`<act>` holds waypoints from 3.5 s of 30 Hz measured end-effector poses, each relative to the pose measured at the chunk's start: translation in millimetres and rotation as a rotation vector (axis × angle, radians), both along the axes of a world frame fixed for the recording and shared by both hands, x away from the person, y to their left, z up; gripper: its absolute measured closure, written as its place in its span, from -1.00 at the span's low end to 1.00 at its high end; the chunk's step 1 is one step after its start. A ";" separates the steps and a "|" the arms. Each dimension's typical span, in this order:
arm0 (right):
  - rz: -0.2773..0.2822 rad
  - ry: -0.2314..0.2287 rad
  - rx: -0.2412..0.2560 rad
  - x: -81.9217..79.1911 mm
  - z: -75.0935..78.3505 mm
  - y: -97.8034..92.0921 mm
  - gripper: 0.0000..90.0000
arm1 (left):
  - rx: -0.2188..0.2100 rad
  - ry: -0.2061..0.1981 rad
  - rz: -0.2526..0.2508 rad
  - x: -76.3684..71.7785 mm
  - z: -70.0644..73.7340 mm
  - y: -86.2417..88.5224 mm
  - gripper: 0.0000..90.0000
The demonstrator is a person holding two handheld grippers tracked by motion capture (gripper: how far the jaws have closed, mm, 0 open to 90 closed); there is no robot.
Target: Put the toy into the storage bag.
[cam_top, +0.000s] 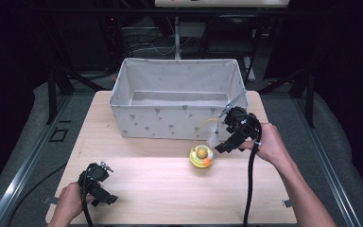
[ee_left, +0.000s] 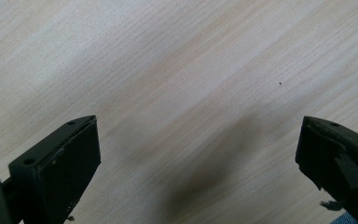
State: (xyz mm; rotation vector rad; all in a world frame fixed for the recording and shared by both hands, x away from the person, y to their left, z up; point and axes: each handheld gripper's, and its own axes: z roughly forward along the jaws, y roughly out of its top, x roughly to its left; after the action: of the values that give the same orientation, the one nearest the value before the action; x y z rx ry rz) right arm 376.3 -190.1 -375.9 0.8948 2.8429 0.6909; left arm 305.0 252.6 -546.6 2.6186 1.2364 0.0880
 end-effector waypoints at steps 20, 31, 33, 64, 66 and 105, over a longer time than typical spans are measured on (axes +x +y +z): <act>0.070 -0.015 -0.041 36.9 26.1 45.0 -0.09 | 0.010 0.017 -0.014 -0.6 -0.7 -3.3 -1.00; 0.098 0.008 -0.130 48.6 17.5 66.1 0.48 | 0.021 0.041 -0.015 1.0 -3.4 -3.8 -1.00; 0.097 0.014 -0.139 48.8 16.9 67.2 0.59 | 0.021 0.040 -0.017 0.4 -2.8 -4.9 -1.00; 0.121 0.038 -0.136 44.2 24.0 65.3 0.96 | -0.020 0.025 0.000 1.4 -2.3 -2.2 -1.00; 0.117 0.028 -0.138 42.5 28.0 65.9 0.96 | -0.019 0.019 -0.001 1.7 -1.7 -1.4 -1.00; 0.111 0.005 -0.117 32.9 95.2 58.2 0.96 | -0.020 -0.038 -0.043 3.4 -0.1 -3.3 -1.00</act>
State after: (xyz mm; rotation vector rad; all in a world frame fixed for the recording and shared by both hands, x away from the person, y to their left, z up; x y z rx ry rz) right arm 409.1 -131.9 -280.7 0.7278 2.9197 0.5265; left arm 308.4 249.3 -546.7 2.6124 1.1619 0.1160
